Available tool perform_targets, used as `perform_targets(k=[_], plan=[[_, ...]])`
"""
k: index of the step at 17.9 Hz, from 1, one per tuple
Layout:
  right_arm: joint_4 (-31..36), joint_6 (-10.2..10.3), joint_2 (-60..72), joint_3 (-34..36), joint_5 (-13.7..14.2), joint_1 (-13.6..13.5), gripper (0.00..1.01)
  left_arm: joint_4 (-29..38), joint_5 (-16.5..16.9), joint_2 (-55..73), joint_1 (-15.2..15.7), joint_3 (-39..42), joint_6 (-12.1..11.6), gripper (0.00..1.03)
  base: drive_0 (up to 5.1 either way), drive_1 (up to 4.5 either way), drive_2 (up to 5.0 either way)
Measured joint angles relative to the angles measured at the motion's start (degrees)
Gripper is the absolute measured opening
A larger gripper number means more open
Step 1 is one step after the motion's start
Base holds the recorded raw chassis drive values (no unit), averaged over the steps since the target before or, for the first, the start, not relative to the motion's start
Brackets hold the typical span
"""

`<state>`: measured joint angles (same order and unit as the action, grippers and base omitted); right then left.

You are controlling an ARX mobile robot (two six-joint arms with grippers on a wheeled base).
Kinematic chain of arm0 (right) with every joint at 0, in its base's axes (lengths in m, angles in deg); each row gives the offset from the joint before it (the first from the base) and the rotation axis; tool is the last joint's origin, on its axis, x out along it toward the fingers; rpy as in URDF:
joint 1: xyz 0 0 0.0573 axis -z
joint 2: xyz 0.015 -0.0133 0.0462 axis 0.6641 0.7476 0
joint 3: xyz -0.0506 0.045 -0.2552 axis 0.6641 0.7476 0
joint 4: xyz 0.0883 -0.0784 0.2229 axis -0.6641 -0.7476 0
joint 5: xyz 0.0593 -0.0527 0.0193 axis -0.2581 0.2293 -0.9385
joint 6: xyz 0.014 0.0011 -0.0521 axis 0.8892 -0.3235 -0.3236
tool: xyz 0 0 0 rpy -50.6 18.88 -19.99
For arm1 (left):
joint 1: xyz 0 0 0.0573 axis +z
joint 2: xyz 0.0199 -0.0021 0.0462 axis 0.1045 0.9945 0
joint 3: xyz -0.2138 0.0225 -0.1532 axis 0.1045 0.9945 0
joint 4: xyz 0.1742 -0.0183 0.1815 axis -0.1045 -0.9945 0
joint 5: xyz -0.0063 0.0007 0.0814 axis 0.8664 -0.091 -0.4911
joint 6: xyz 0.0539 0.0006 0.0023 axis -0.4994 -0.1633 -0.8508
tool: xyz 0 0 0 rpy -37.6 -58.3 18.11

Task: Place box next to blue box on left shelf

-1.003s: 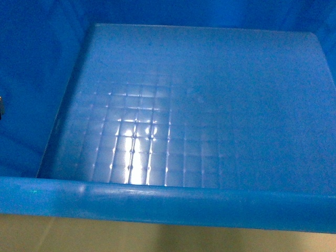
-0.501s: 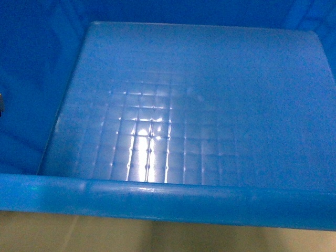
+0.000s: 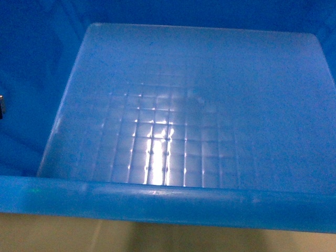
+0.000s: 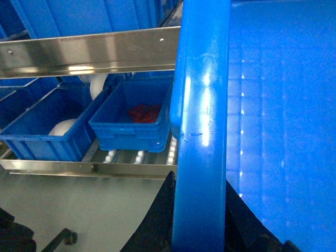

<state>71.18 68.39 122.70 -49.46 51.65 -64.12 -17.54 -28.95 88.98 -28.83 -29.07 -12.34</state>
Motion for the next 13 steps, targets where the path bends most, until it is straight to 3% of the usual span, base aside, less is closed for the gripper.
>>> perform_targets(k=[2, 13], plan=[[0.4, 0.0, 0.0, 0.0, 0.0, 0.0, 0.16, 0.4, 0.0, 0.0, 0.0, 0.0, 0.0, 0.13, -4.2, 2.59, 1.6], [0.1, 0.0, -0.1, 0.0, 0.0, 0.0, 0.16, 0.1, 0.0, -0.1, 0.0, 0.0, 0.0, 0.13, 0.0, 0.00, 0.0]])
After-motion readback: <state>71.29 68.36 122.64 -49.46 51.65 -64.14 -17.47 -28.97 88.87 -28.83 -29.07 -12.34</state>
